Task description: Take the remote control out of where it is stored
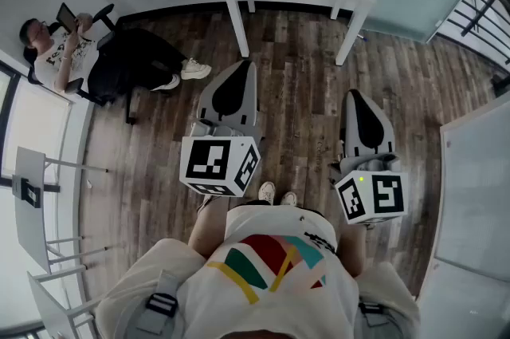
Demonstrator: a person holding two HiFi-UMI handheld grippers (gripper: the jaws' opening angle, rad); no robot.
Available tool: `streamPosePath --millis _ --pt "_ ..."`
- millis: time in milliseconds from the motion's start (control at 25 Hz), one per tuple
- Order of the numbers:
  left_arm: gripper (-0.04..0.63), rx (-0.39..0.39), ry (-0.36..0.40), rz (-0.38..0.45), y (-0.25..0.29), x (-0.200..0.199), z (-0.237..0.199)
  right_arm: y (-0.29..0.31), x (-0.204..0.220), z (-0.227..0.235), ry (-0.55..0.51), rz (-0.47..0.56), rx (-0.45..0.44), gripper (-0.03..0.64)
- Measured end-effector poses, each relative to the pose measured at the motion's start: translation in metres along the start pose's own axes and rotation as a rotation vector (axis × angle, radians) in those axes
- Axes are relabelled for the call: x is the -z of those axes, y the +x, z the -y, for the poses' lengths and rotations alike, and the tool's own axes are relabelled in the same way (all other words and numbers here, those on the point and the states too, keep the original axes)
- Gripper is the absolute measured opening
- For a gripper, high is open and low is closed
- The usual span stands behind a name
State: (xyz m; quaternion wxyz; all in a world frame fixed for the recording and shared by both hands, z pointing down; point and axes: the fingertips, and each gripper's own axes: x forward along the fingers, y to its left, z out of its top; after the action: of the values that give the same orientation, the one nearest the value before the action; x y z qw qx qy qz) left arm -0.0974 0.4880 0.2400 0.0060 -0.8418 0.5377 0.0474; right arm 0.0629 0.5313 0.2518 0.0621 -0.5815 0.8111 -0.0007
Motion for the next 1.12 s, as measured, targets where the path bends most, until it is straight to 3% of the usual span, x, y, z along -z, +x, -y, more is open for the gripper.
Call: streamPosePath --millis 560,1120 --pt "0.006 -0.023 0.001 -0.029 0.002 0.01 0.006 -0.007 0.003 0.01 -0.007 0.012 0.002 -0.002" --pt "0.006 -0.067 -0.019 -0.08 -0.004 0.04 0.004 -0.012 0.043 0.02 0.034 -0.059 -0.052 0.0"
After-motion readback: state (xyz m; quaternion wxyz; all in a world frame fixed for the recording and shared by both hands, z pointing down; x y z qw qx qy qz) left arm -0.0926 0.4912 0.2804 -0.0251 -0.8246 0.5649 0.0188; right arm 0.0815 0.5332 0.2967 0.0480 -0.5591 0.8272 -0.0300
